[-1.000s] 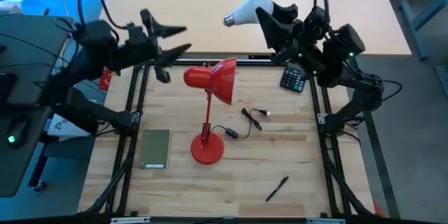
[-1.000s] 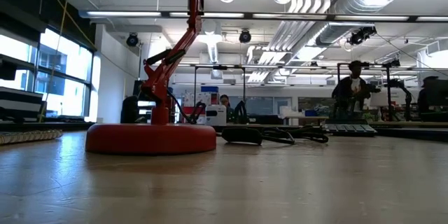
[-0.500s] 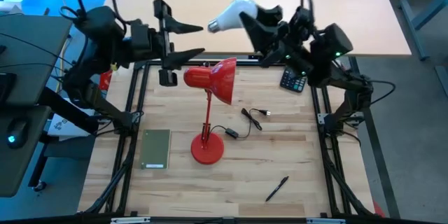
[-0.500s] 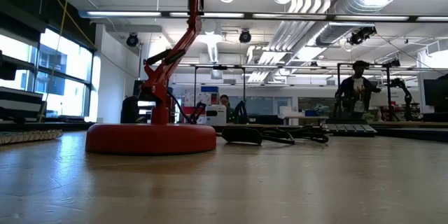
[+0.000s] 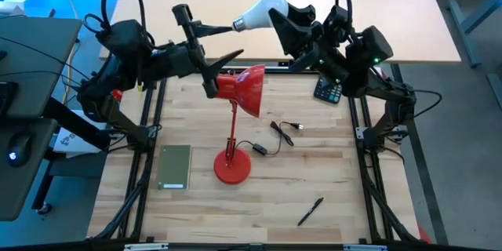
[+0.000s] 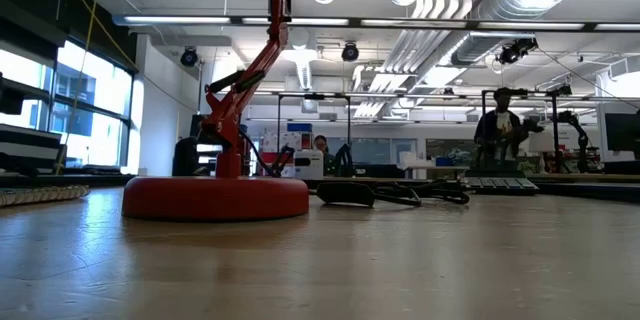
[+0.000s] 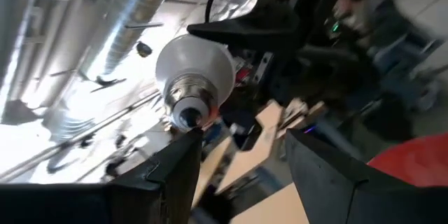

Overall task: Screw lightbulb
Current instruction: Insert the white lightbulb into the red lamp

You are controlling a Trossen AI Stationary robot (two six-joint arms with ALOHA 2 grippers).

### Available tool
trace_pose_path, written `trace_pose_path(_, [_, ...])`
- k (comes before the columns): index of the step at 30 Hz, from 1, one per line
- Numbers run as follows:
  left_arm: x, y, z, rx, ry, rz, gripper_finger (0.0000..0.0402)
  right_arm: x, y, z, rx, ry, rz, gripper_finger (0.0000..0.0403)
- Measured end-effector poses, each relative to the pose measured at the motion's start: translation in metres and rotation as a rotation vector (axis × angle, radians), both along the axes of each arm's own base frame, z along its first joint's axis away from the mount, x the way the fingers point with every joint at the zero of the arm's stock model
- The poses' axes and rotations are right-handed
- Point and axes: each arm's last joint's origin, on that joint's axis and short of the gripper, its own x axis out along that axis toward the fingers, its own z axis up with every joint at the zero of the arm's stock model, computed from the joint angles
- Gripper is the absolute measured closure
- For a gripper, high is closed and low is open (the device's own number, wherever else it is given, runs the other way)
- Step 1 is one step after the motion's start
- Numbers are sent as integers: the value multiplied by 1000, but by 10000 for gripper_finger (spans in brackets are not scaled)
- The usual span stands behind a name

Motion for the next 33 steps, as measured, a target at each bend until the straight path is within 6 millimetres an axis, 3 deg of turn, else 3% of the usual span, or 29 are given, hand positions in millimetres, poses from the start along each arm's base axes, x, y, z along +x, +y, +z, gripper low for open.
trace_pose_path(7, [-13,-1,8,53,-27,52,201,-2,0,2,-23,-15,-32,171])
trace_pose_path(16, [-3,-8,6,158,-10,27,201,4,0,-2,15,-18,-3,171])
trace_pose_path(33, [12,-8,2,164,-23,79,201,12,6,-7,31,0,34,171])
